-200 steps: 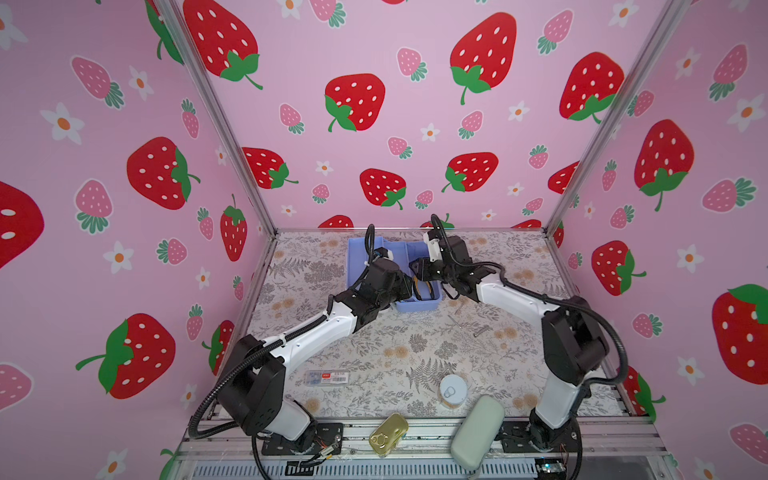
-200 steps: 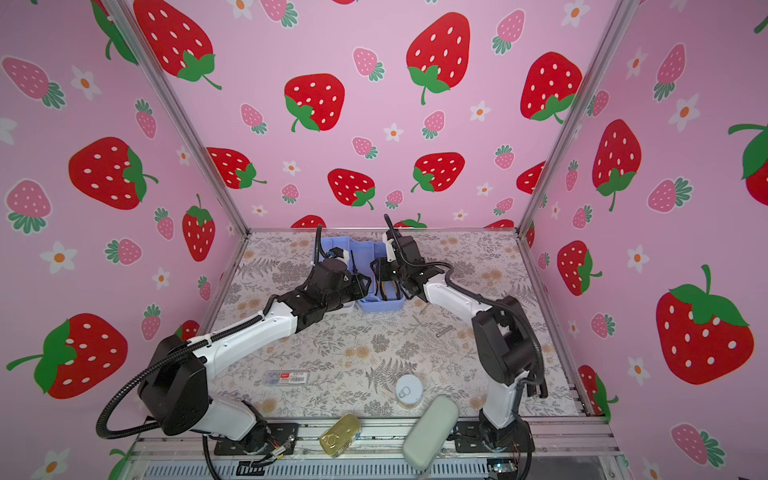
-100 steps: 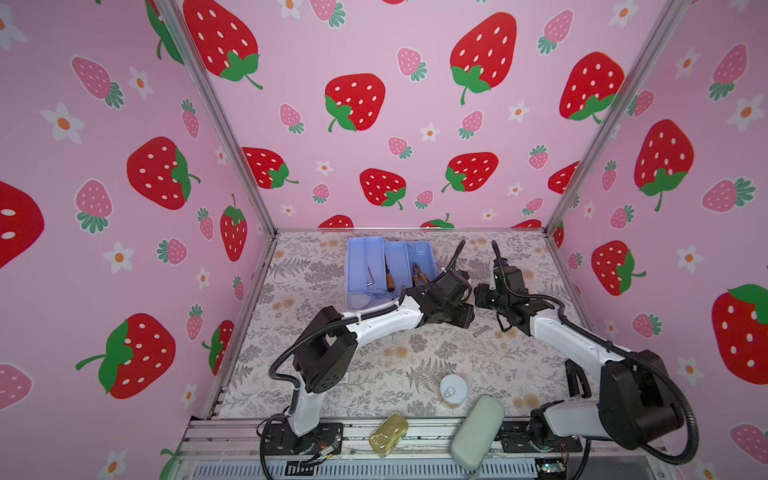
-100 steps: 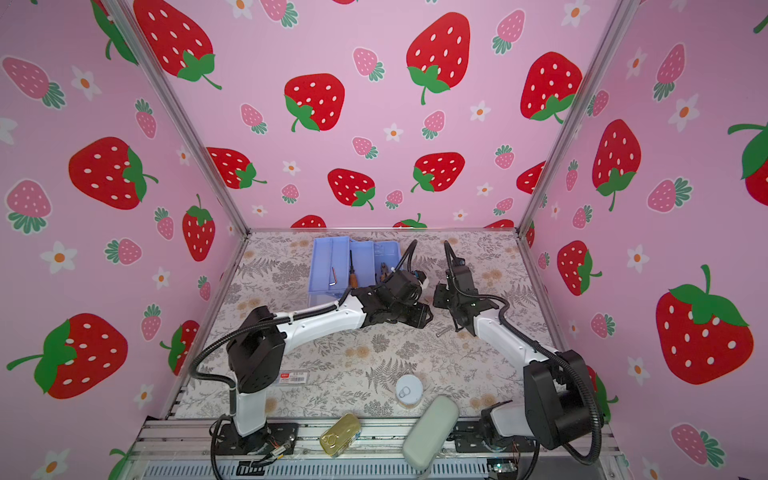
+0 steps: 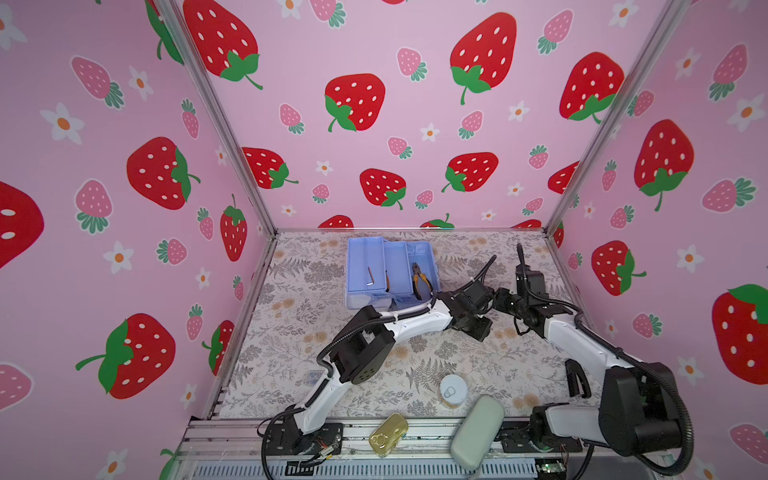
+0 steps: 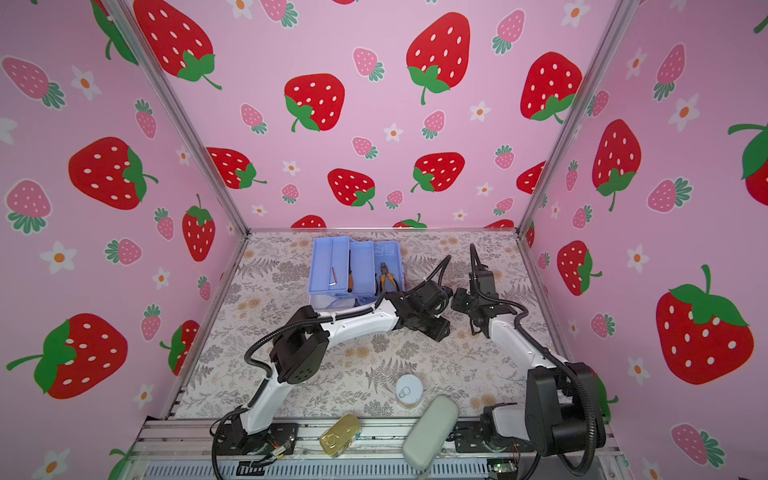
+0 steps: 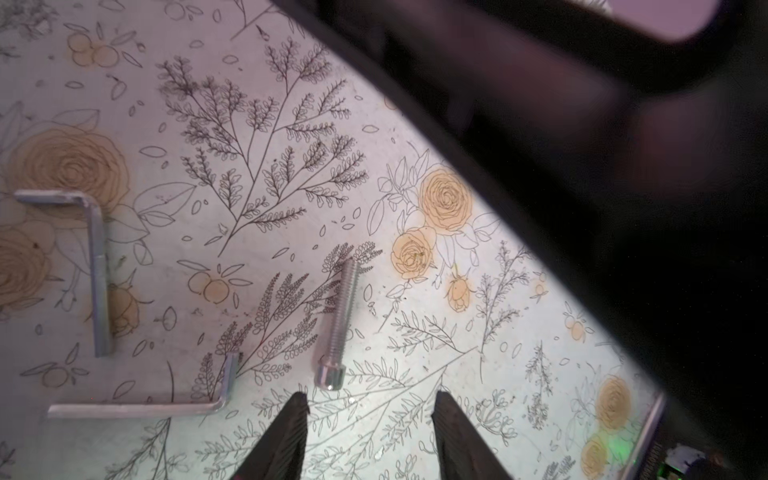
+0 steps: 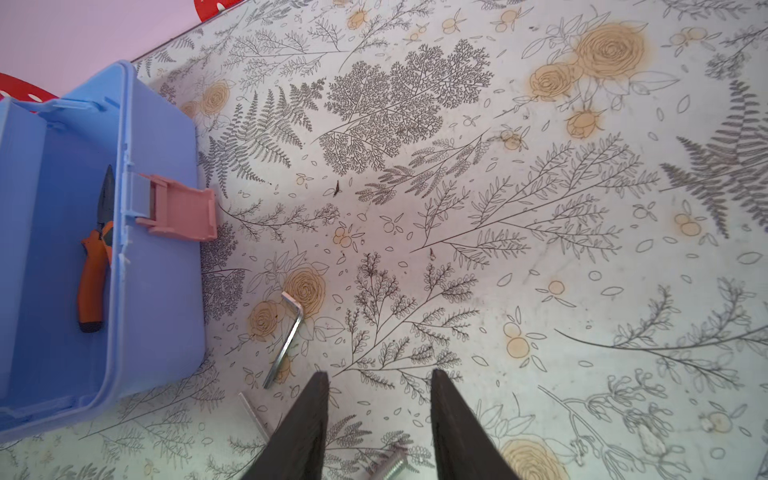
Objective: Pack the tool kit
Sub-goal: 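Withdraw both grippers from the box and move the left gripper toward the silver bolt, then lower the left gripper onto the silver bolt and close on it, then carry the bolt with the left gripper over the box's front tray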
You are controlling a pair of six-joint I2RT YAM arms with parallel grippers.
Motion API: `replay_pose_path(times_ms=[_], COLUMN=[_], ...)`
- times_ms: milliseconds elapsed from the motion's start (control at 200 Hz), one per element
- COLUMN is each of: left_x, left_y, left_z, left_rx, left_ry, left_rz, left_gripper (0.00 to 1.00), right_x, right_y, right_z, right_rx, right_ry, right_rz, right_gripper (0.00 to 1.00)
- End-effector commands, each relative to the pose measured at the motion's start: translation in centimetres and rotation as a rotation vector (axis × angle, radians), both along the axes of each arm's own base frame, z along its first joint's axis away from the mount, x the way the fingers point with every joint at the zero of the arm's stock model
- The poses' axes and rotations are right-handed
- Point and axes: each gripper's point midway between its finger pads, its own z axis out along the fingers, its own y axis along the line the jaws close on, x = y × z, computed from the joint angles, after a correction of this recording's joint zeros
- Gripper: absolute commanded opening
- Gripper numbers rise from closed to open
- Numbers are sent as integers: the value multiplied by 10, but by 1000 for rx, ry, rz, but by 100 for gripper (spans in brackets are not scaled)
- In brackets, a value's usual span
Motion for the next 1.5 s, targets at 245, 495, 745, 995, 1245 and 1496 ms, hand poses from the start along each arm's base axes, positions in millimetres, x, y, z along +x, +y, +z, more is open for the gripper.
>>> replay_pose_path(times_ms=[245, 495, 745, 995, 1245, 1496], left_x=[-9, -8, -5, 2, 2, 1], left_y=[-19, -17, -5, 4, 4, -13], left_z=[-31, -46, -59, -73, -54, 5], left_rx=[71, 106, 189, 287, 268, 80], left_ry=[40, 57, 29, -39, -66, -11], left_rz=[-104, -98, -91, -75, -66, -50], left_gripper=[41, 34, 33, 25, 0, 0], right_x=[-1, -3, 0, -4, -1, -5], right_y=[-3, -3, -5, -7, -16, -13], right_z=[10, 7, 9, 9, 13, 11], right_rx=[78, 107, 135, 149, 162, 183], right_ry=[-26, -21, -29, -22, -47, -32], right_rz=[17, 17, 11, 10, -18, 10], right_gripper=[44, 44, 44, 44, 45, 45])
